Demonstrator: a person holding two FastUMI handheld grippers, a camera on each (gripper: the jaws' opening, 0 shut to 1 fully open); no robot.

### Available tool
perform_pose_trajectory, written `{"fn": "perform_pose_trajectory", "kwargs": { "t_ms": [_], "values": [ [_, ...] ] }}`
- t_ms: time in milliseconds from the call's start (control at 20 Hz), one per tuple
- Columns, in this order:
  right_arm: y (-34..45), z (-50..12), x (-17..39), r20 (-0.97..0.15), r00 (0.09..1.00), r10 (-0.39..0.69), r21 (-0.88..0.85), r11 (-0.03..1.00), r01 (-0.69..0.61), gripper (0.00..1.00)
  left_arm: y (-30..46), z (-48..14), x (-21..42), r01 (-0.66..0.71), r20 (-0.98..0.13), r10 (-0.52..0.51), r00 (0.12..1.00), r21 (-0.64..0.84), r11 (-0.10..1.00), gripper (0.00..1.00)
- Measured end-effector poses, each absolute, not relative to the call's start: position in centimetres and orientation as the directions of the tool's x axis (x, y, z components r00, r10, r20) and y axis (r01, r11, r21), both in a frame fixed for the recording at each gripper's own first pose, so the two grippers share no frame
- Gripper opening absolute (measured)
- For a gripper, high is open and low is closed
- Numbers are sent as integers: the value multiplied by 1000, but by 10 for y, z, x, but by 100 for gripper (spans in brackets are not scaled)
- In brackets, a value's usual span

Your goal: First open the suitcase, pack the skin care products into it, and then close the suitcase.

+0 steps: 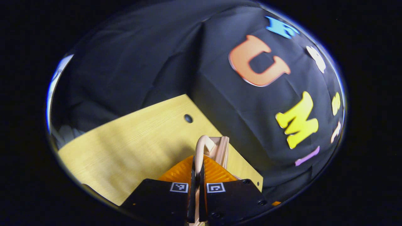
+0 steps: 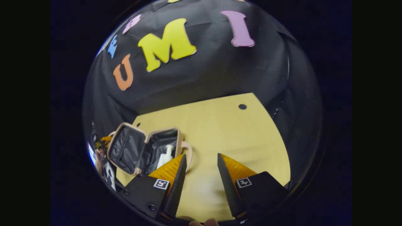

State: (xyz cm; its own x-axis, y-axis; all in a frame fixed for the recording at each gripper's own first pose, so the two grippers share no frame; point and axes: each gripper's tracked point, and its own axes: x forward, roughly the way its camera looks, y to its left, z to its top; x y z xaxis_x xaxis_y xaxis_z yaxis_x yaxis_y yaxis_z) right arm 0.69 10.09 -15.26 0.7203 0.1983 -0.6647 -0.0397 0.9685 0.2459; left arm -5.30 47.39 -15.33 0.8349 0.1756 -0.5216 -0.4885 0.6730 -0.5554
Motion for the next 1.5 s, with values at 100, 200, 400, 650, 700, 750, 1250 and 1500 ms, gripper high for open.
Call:
{"fn": "perform_pose_trajectory", "kwargs": {
  "t_ms": [100,200,400,650,700,750,1250,1500],
  "values": [
    [70,-146,12,-638,754,156,266,964,25,60,435,-117,-32,-433,-473,183,862,-499,751,7],
    [43,-141,14,-624,773,114,262,963,70,60,391,-87,-12,-380,-417,181,891,-464,800,7],
    [-2,-123,9,-560,827,44,196,977,81,60,309,-56,12,-307,-348,174,921,-377,874,7],
    [-27,-100,6,-484,874,35,148,988,43,56,204,-64,32,-189,-324,99,941,-259,947,6],
    [-31,-100,4,-481,876,40,146,989,35,60,187,-72,39,-161,-331,79,940,-228,960,6],
    [-35,-100,3,-480,876,41,142,989,31,60,172,-80,46,-134,-337,58,940,-206,969,6],
    [-67,-101,-13,-476,879,12,107,993,44,60,64,-165,63,66,-449,-82,890,-51,997,6],
    [-74,-108,-22,-493,870,-6,82,995,53,60,38,-208,63,130,-507,-100,856,25,991,7]
  ]
}}
